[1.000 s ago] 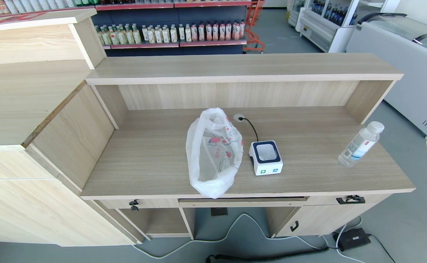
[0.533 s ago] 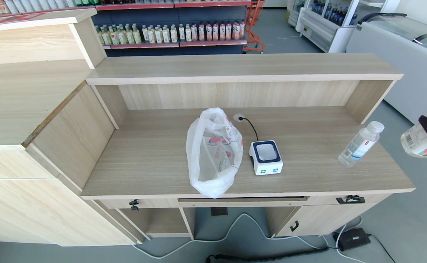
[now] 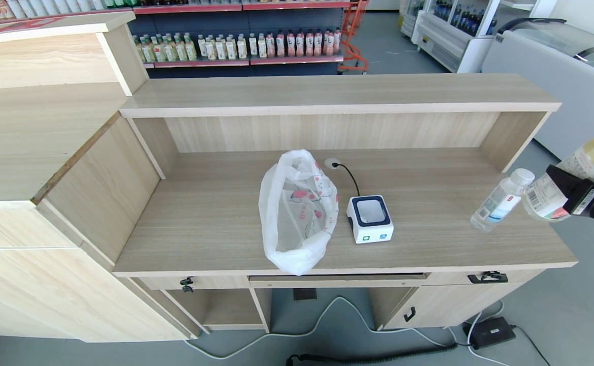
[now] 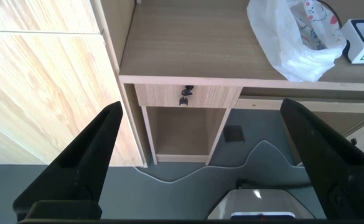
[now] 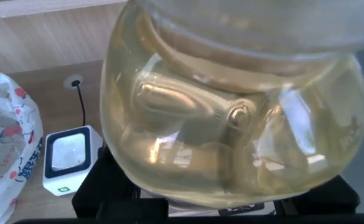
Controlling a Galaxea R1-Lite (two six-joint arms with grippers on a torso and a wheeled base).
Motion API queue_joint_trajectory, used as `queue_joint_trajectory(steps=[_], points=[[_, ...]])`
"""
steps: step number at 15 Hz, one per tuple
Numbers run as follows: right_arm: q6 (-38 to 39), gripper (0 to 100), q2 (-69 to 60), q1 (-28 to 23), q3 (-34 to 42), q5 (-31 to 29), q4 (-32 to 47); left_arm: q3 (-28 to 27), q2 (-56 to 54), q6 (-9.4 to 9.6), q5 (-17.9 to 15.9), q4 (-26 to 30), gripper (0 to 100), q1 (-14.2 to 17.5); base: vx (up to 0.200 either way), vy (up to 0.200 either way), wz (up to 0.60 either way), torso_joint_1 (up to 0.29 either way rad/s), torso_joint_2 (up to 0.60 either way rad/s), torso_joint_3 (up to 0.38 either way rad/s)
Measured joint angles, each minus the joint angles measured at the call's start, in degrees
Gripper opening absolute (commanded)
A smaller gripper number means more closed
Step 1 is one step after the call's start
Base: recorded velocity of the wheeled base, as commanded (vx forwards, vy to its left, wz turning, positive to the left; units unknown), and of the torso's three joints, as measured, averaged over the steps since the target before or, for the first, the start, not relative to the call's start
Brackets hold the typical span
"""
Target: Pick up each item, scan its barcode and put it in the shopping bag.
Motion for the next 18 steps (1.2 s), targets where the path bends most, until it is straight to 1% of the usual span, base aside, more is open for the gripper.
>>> queue_joint_trajectory(steps=[2,5,7,11,13,15,16,18], points=[[-0.2,0,0.7,1.7,-0.5,-0.2,0.0,0.0,0.0,0.00,0.0,0.0,100,0.0,0.000,0.000,0.00,0.000,0.00,0.000],[-0.2,0,1.7,2.3,-1.2,-0.9,0.0,-0.1,0.0,0.02,0.0,0.1,100,0.0,0.000,0.000,0.00,0.000,0.00,0.000],[-0.3,0,2.4,2.4,-1.5,-1.0,0.0,-0.1,0.0,0.60,-0.2,0.1,100,0.0,0.000,0.000,0.00,0.000,0.00,0.000],[-0.2,0,3.2,2.9,-2.3,-0.8,0.0,-0.1,0.0,0.40,-0.2,0.0,100,0.0,0.000,0.200,0.00,0.000,0.00,0.002],[0.5,0,3.8,4.3,-4.8,-0.8,0.4,0.0,0.0,0.29,-0.2,0.0,100,0.0,0.000,0.200,0.00,0.015,0.01,-0.005],[1.7,0,5.0,6.2,-9.4,-0.7,0.5,0.0,0.0,0.30,-0.2,0.0,100,0.0,0.000,0.200,0.00,-0.002,0.00,0.005],[2.0,0,6.0,7.8,-12.1,-0.8,1.6,0.0,0.0,0.30,-0.2,0.0,100,0.0,0.000,0.200,0.00,-0.007,0.00,-0.002],[2.3,0,8.9,12.6,-17.6,-0.7,6.1,0.0,0.0,0.09,0.0,0.0,100,0.0,0.000,0.000,0.00,0.000,0.00,0.000]])
